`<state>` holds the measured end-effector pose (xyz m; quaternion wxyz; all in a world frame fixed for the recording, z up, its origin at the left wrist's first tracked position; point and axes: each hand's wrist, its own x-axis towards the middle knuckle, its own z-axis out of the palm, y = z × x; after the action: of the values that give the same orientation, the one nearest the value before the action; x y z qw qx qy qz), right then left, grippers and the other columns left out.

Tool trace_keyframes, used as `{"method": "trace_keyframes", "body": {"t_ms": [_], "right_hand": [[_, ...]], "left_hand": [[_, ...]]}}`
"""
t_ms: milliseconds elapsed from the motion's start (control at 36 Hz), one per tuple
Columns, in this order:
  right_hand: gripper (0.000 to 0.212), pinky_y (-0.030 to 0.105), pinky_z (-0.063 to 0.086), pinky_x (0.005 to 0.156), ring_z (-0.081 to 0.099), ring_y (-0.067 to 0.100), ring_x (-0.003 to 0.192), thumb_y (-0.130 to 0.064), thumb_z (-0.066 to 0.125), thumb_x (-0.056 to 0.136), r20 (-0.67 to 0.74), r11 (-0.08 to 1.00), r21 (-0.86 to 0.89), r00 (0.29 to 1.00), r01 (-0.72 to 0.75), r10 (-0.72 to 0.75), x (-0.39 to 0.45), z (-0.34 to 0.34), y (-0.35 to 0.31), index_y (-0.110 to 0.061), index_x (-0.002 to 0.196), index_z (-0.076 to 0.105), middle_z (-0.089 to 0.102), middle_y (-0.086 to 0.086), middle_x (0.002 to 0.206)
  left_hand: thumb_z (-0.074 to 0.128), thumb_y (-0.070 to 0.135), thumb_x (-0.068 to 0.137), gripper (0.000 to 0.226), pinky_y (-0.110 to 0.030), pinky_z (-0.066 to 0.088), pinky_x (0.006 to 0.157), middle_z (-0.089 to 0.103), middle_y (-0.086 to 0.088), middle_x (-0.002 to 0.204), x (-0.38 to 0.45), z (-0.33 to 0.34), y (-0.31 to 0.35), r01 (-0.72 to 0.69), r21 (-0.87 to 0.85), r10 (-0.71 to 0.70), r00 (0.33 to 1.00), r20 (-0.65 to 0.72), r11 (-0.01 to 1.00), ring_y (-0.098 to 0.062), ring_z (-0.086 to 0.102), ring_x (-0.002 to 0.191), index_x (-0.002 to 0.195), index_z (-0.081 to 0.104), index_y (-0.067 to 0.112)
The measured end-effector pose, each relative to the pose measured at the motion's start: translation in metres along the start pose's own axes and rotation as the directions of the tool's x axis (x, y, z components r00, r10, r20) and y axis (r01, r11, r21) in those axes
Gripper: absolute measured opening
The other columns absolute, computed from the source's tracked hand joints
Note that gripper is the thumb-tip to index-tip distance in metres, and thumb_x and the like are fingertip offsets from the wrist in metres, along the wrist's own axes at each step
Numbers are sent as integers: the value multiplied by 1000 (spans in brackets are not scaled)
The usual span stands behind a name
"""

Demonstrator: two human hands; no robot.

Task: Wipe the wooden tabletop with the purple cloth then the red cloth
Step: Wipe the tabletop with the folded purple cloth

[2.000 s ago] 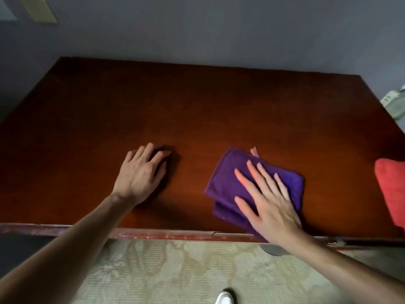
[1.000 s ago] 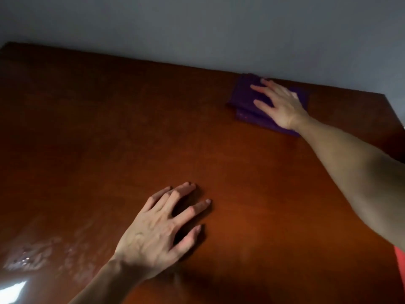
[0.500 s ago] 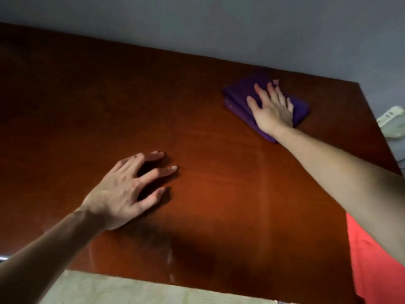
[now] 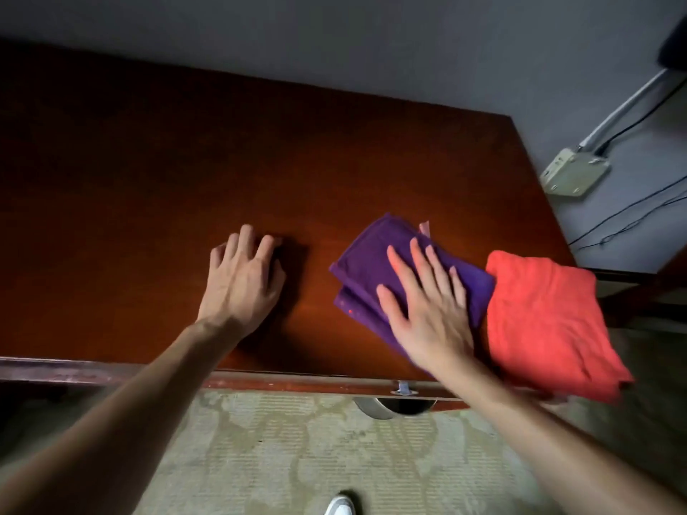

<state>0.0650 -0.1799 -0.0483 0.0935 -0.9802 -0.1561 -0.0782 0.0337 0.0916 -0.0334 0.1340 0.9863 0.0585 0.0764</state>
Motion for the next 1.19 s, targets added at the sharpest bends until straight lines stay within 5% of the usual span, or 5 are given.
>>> {"method": "trace_keyframes", "body": {"t_ms": [417, 611, 750, 944, 1194], "right_hand": [[61, 42, 14, 127, 10, 10, 158, -64, 34, 98, 202, 925, 90, 903, 370, -380, 97, -11, 65, -46, 156, 30, 14, -13, 171], [62, 43, 13, 127, 11, 9, 158, -65, 29, 98, 210, 911, 93, 887, 401, -411, 195, 1, 100, -46, 157, 28, 14, -11, 171], [62, 44, 13, 126, 14, 11, 157, -66, 28, 98, 211, 901, 113, 876, 419, -434, 272, 7, 135, -46, 157, 30, 18, -10, 171], [65, 51, 19, 124, 19, 17, 156, -69, 24, 96, 220, 918, 99, 892, 383, -396, 365, 11, 181, -47, 156, 30, 20, -9, 170], [63, 49, 12, 127, 13, 16, 158, -69, 20, 100, 223, 926, 67, 899, 371, -377, 385, 10, 198, -47, 158, 24, 15, -7, 171]], "left_hand": [[38, 42, 94, 38, -46, 43, 78, 52, -14, 105, 32, 20, 64, 94, -142, -104, 992, -67, 985, -35, 54, 92, 108, 56, 11], [41, 44, 97, 40, -38, 41, 89, 51, -6, 111, 54, 32, 79, -65, -114, 60, 997, -43, 991, -27, 54, 98, 122, 55, 15], [39, 48, 100, 49, -35, 31, 109, 50, -3, 135, 92, 41, 96, -254, -83, 260, 962, 81, 964, -24, 51, 125, 137, 51, 18], [28, 54, 105, 57, -31, 6, 124, 34, 0, 156, 114, 48, 100, -281, -78, 291, 941, 171, 956, -10, 15, 153, 153, 35, 24], [26, 57, 104, 59, -28, 1, 124, 32, 3, 157, 115, 47, 100, -269, -79, 280, 943, 182, 960, -6, 9, 153, 154, 33, 26]]}}
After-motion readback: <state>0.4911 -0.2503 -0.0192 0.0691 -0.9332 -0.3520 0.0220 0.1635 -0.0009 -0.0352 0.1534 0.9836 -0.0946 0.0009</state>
